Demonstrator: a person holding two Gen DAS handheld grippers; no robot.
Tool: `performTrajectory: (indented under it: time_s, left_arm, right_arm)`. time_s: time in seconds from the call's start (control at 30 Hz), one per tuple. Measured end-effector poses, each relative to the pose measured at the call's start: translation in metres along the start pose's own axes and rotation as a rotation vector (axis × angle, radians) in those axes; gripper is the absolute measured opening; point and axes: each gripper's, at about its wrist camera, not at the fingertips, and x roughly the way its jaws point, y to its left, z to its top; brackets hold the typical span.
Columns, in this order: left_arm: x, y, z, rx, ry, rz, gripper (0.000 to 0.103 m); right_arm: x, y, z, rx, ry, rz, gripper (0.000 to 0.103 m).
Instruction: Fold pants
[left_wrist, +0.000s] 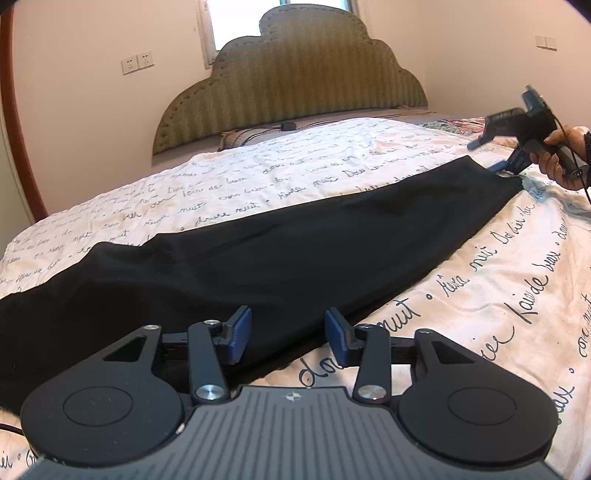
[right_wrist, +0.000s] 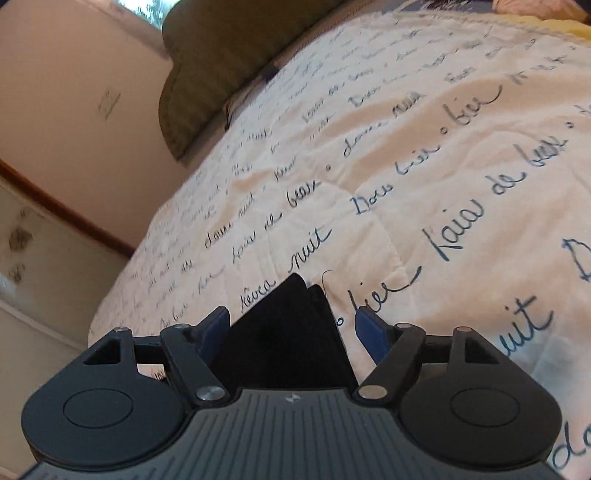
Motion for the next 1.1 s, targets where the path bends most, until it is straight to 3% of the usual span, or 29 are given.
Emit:
performTrajectory:
  time_s: [0.1,0.2,0.27,0.37,0.5,0.6,0.8,0.9,0.93,0.97,1.03,1.1]
  left_arm:
    - [0.0,0.001,-0.001,-0.009,0.005,0.013,0.053]
    - [0.002,0.003,0.0,-0.024,-0.003,0.023,0.059]
    - [0.007,0.003,0.002,-0.025,-0.012,0.039,0.065]
    - [0.014,0.001,0.009,-0.023,-0.025,0.07,0.077]
    - [0.022,-0.005,0.013,-0.001,-0.036,0.072,0.088]
    - [0.031,-0.006,0.008,0.002,-0.019,0.053,0.091]
    - [0.042,0.006,-0.001,-0.077,0.026,0.034,0.098]
    - [0.037,0.012,-0.002,-0.114,0.011,0.032,0.096]
    - [0.035,0.013,-0.001,-0.119,0.003,0.044,0.095]
    - [0.029,0.015,-0.001,-0.125,-0.01,0.056,0.095]
    - [0.015,0.022,-0.001,-0.156,-0.032,0.073,0.096]
    - [0.0,0.035,-0.004,-0.221,-0.057,0.095,0.096]
  right_arm:
    - [0.009,-0.001,0.005,0.003,0.068,0.098,0.068]
    - [0.013,0.004,0.003,-0.053,0.092,0.092,0.051]
    - [0.017,-0.002,-0.002,-0.062,0.084,0.075,0.013]
    - [0.009,-0.009,-0.012,-0.056,0.036,0.129,0.008]
    - [-0.028,-0.009,-0.02,-0.033,-0.118,0.29,0.007]
    - [-0.002,-0.036,-0.029,0.001,-0.029,0.143,0.006]
    - [-0.005,-0.044,-0.033,0.075,-0.071,0.191,0.01]
    - [-0.023,-0.046,-0.03,0.16,-0.124,0.154,0.024]
    - [-0.032,-0.044,-0.03,0.186,-0.167,0.137,0.035]
    - [-0.043,-0.039,-0.032,0.201,-0.213,0.141,0.053]
    - [-0.057,-0.021,-0.038,0.181,-0.263,0.19,0.079]
    - [-0.053,0.01,-0.048,0.125,-0.233,0.277,0.081]
